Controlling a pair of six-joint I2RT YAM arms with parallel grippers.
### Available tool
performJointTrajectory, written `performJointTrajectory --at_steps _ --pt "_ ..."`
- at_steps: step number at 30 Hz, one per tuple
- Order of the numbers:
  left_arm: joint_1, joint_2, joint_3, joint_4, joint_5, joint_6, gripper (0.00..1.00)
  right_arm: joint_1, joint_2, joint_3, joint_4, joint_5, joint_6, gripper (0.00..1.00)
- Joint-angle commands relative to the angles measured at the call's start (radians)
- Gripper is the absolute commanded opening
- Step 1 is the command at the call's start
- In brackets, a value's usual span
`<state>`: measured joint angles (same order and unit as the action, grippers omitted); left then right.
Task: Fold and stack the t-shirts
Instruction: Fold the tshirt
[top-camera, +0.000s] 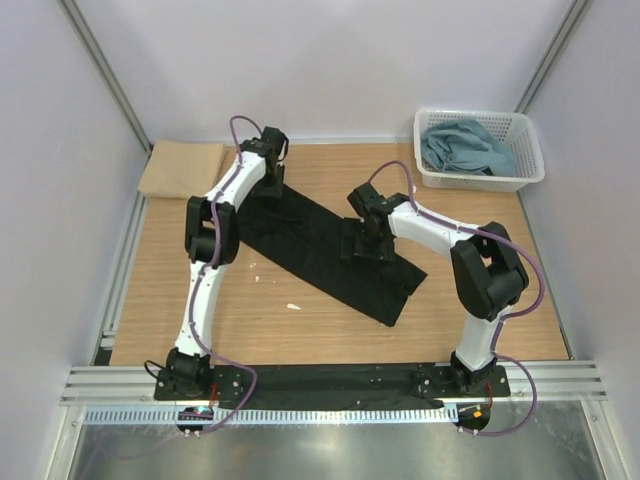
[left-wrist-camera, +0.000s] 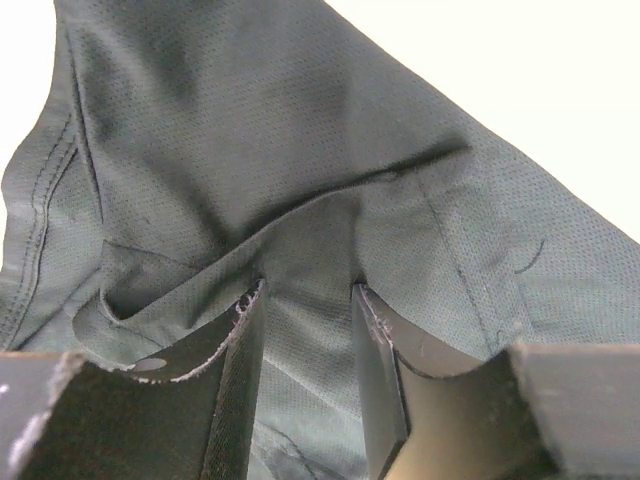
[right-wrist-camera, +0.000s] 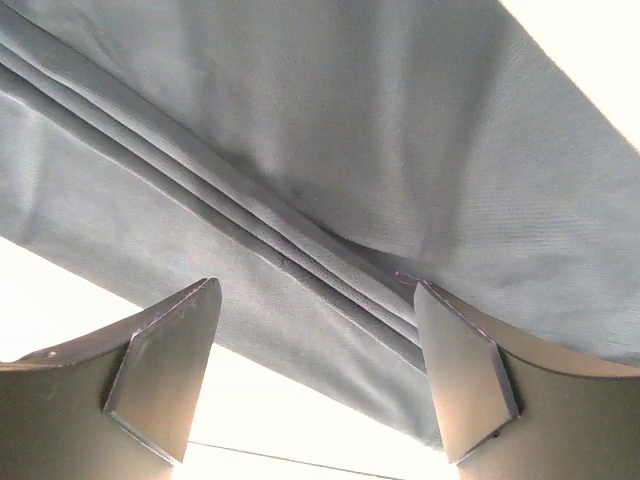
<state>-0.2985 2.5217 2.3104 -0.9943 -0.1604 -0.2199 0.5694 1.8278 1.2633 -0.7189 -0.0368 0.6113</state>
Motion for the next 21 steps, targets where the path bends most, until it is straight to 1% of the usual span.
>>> performJointTrajectory --at_steps 1,2,3,4,5,8,10,14,15,17,20,21 --pt "0.01 -0.119 -0.028 0.046 -0.022 -0.028 0.41 0.001 -0.048 0.09 -0.1 0.119 -0.109 0.86" --pt "0.01 -0.153 -0.051 0.051 -0.015 -0.045 0.41 0.001 -0.076 0.088 -0.109 0.202 -0.134 0.86" --pt "0.01 -0.185 -0.104 0.055 -0.008 -0.096 0.42 0.0 -0.088 0.079 -0.114 0.239 -0.156 0.86" --pt "0.01 -0.254 -0.132 0.069 -0.001 -0.119 0.43 0.0 -0.102 0.068 -0.108 0.277 -0.209 0.87" --pt "0.009 -0.282 -0.158 0.074 0.011 -0.143 0.43 0.0 -0.116 0.059 -0.103 0.313 -0.231 0.87" --pt "0.007 -0.365 -0.248 0.082 0.039 -0.24 0.44 -0.009 -0.145 0.016 -0.08 0.321 -0.286 0.87" --pt "0.006 -0.385 -0.269 0.069 0.058 -0.312 0.44 -0.017 -0.17 -0.03 -0.042 0.314 -0.3 0.87" --pt "0.007 -0.394 -0.318 0.098 0.113 -0.452 0.44 -0.032 -0.2 -0.088 0.036 0.275 -0.318 0.84" --pt "0.007 -0.391 -0.341 0.139 0.125 -0.479 0.45 -0.037 -0.202 -0.094 0.054 0.255 -0.324 0.83" --pt "0.006 -0.367 -0.341 0.166 0.128 -0.535 0.44 -0.051 -0.197 -0.096 0.079 0.255 -0.334 0.82" --pt "0.007 -0.307 -0.289 0.148 0.116 -0.569 0.44 -0.074 -0.176 -0.094 0.099 0.25 -0.343 0.74" --pt "0.007 -0.293 -0.28 0.146 0.099 -0.572 0.44 -0.08 -0.173 -0.093 0.105 0.238 -0.343 0.69"
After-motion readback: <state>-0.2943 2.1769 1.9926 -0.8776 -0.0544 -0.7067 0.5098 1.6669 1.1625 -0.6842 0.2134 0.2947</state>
